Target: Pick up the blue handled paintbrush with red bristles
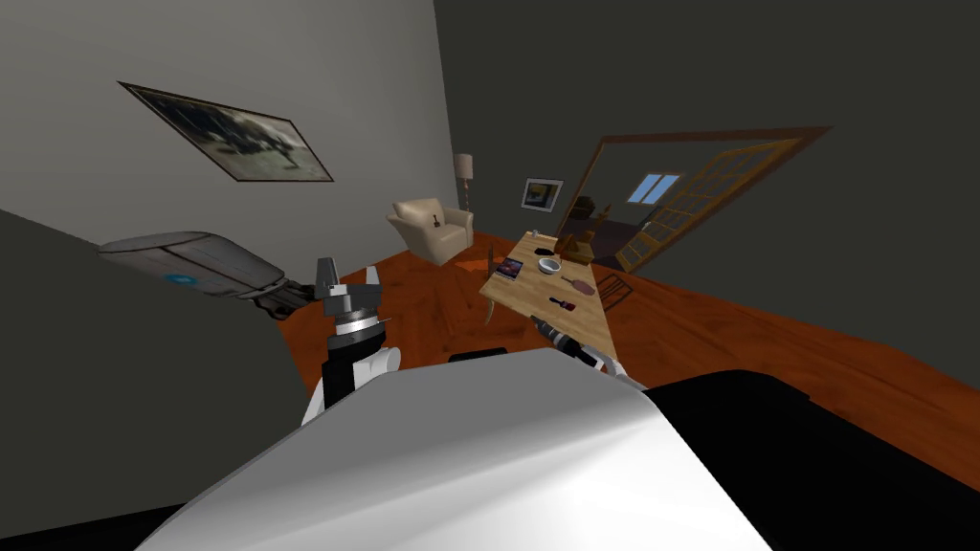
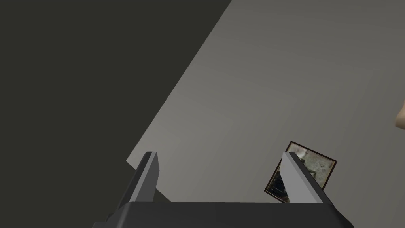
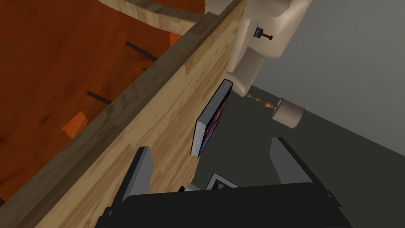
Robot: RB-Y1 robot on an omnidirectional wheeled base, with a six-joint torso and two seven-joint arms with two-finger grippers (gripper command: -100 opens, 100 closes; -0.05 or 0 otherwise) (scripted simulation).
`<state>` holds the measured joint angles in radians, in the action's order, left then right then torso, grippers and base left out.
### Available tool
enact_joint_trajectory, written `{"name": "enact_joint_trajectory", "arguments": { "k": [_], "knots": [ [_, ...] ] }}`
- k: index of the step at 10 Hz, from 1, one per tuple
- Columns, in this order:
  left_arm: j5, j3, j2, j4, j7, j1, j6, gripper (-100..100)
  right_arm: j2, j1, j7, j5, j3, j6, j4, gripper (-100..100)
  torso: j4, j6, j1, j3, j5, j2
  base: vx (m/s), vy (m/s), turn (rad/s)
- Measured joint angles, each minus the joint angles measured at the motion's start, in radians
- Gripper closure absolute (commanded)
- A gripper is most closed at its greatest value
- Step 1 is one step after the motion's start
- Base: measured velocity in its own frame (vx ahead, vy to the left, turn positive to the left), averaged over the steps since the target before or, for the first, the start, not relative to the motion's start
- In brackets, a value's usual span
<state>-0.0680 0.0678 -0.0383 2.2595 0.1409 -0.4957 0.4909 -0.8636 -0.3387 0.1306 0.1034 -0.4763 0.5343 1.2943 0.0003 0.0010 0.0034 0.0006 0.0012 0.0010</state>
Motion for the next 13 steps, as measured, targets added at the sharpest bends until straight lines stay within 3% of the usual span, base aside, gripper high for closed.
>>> {"name": "enact_joint_trajectory", "arguments": {
  "k": [2,4,8,9,10,13],
  "knots": [
    [0.000,0.000,0.000,0.000,0.000,0.000,0.000,0,-0.054,-0.001,-0.019,-0.005,-0.036,-0.003,-0.025,-100,0.000,0.000,0.000,0.000,0.000,-0.001,0.026,0.043,0.045],
    [0.000,0.000,0.000,0.000,0.000,0.000,0.000,0,-0.069,0.010,-0.012,-0.006,-0.046,0.008,-0.069,-100,0.000,0.000,-0.004,0.001,-0.001,0.002,0.009,0.018,0.142],
    [0.000,0.000,0.000,0.000,0.000,0.000,0.000,0,-0.156,0.033,-0.040,-0.024,-0.128,0.029,-0.165,-100,0.000,0.001,-0.002,0.000,0.000,-0.001,0.032,0.034,0.124],
    [0.000,0.000,0.000,0.000,0.000,0.000,0.000,0,-0.154,0.035,-0.045,-0.026,-0.134,0.040,-0.197,-100,0.000,0.001,-0.003,0.000,-0.001,0.001,0.028,0.034,0.240],
    [0.000,0.000,0.000,0.000,0.000,0.000,0.000,0,-0.176,0.062,-0.044,-0.037,-0.170,0.056,-0.251,-100,0.000,-0.001,-0.002,0.000,0.000,0.000,0.049,0.039,0.382],
    [0.000,0.000,0.000,0.000,0.000,0.000,0.000,0,-0.240,0.082,-0.090,-0.062,-0.254,0.075,-0.373,-100,0.000,0.000,-0.003,0.000,0.000,0.000,0.037,0.014,0.172]
  ]
}}
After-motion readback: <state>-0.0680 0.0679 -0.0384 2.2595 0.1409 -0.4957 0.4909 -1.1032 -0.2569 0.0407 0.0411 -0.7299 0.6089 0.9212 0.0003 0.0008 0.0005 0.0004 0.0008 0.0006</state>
